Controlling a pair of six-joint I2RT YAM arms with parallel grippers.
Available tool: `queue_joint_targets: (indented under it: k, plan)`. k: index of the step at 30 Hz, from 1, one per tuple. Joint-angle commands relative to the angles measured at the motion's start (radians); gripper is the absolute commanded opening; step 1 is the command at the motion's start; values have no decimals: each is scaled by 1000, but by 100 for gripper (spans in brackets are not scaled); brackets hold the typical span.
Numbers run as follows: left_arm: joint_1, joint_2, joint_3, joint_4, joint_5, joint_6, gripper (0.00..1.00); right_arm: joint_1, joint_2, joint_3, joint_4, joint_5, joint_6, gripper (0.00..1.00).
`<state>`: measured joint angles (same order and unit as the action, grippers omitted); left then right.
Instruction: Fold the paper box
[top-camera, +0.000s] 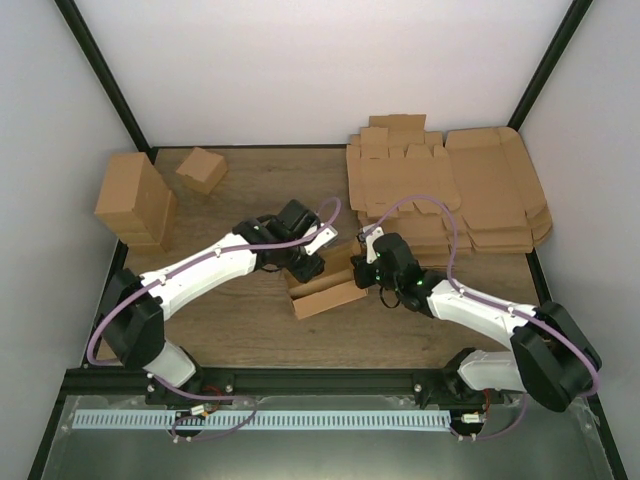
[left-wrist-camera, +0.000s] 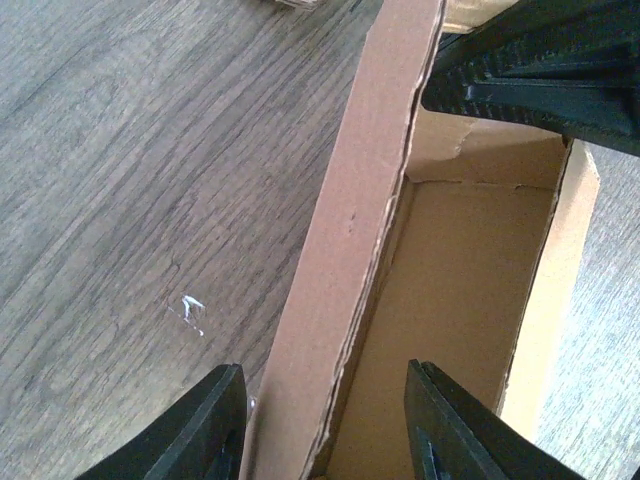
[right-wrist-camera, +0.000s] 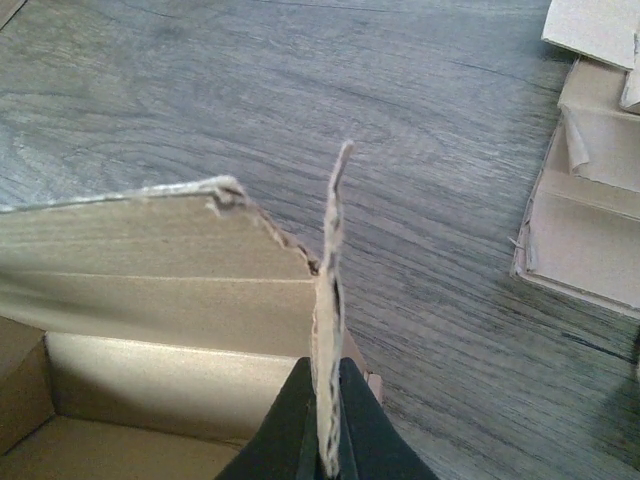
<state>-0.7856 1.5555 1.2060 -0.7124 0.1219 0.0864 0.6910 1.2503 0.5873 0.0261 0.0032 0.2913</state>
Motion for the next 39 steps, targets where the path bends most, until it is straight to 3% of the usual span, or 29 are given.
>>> queue_joint_targets:
  k: [1, 5, 12, 18, 23, 30, 39]
  plan:
    - [0, 2, 15, 18, 8, 30, 50, 10, 11, -3, 34, 0, -13, 1]
    - [0, -13, 21, 29, -13, 29, 56, 10, 14, -9, 43, -3, -20, 1]
    - [3, -1, 61, 14, -52, 38, 43, 10, 20, -3, 41, -6, -28, 1]
    - [2, 5, 73, 3, -54, 44, 42, 10, 24, 0, 42, -8, -30, 1]
    - [3, 6, 76, -4, -52, 49, 23, 10, 26, 3, 40, -9, -33, 1]
    - [2, 33, 75, -14, -38, 59, 5, 10, 20, 17, 27, -5, -34, 1]
    - [2, 43, 45, -15, 17, 52, 4, 10, -20, 44, -30, -2, -14, 21]
